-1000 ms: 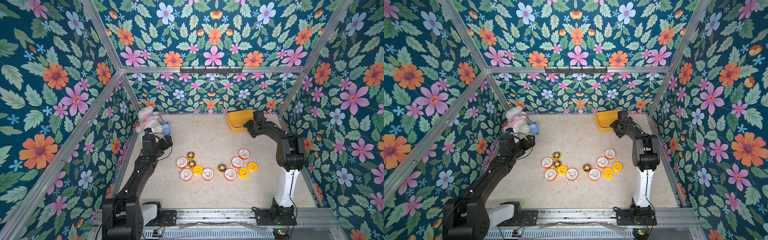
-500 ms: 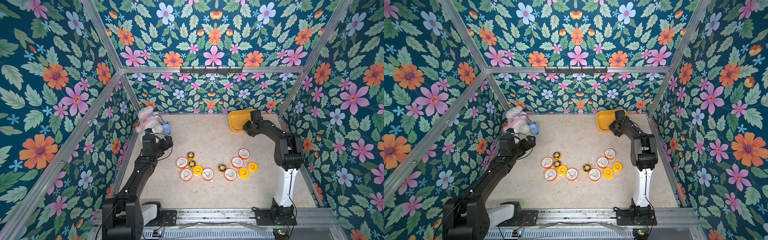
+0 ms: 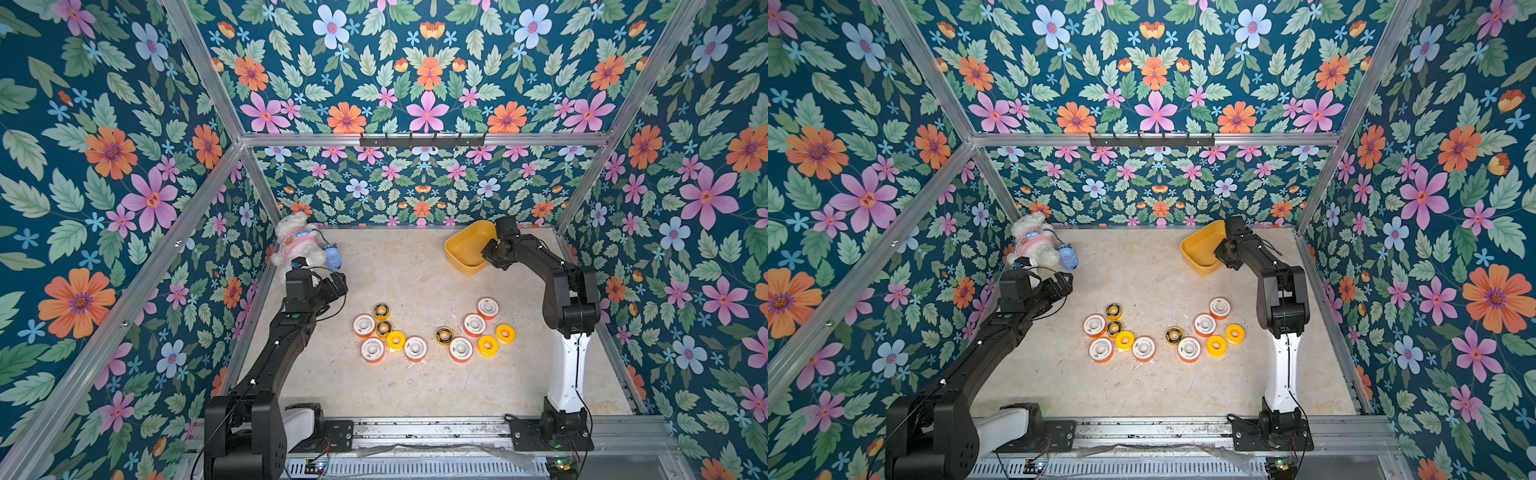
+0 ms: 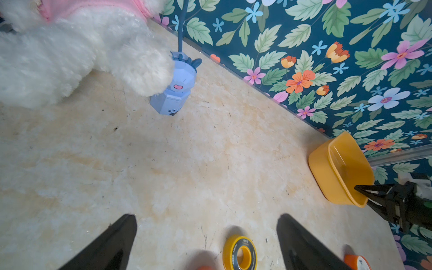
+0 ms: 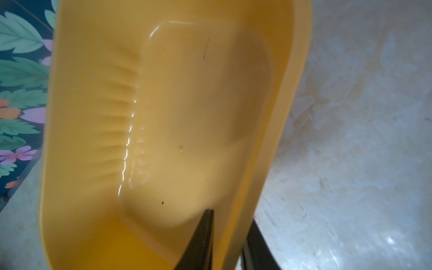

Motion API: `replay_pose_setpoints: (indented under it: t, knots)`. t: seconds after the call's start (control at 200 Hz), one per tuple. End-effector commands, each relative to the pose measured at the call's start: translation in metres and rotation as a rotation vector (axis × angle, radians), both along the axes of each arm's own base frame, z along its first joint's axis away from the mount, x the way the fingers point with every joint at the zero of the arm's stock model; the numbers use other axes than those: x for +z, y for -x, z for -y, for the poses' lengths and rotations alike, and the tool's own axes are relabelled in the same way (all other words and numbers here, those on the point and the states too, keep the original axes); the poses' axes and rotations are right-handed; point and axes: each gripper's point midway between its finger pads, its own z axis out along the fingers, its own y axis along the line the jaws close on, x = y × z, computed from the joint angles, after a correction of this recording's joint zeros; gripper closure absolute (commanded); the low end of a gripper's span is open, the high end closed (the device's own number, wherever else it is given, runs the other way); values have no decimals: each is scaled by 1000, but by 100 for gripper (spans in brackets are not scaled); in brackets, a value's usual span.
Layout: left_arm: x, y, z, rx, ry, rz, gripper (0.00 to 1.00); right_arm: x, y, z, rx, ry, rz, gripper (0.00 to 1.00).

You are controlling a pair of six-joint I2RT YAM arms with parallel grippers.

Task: Put the sealing tape into the storage box
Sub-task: Move the storage box to the center of the board.

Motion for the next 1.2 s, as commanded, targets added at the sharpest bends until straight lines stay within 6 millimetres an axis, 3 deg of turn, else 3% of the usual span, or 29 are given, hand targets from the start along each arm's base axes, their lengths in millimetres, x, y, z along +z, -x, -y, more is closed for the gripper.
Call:
replay_pose_setpoints:
  t: [0.0, 0.39, 0.715, 0.865, 1.195]
  knots:
    - [4, -2, 2, -11, 3, 14, 0, 1, 10, -9, 68, 49, -28, 84]
    - [4, 1, 16, -67, 9, 17, 0, 13, 46, -51, 281, 159, -11, 88]
    - [1, 6, 23, -75, 17, 4, 2, 31, 86, -93, 445, 141, 65, 88]
    - [-1, 9, 27, -85, 31, -9, 4, 27, 103, -108, 506, 127, 70, 88]
    - [-8, 14, 34, -105, 39, -40, 6, 9, 123, -121, 563, 103, 28, 88]
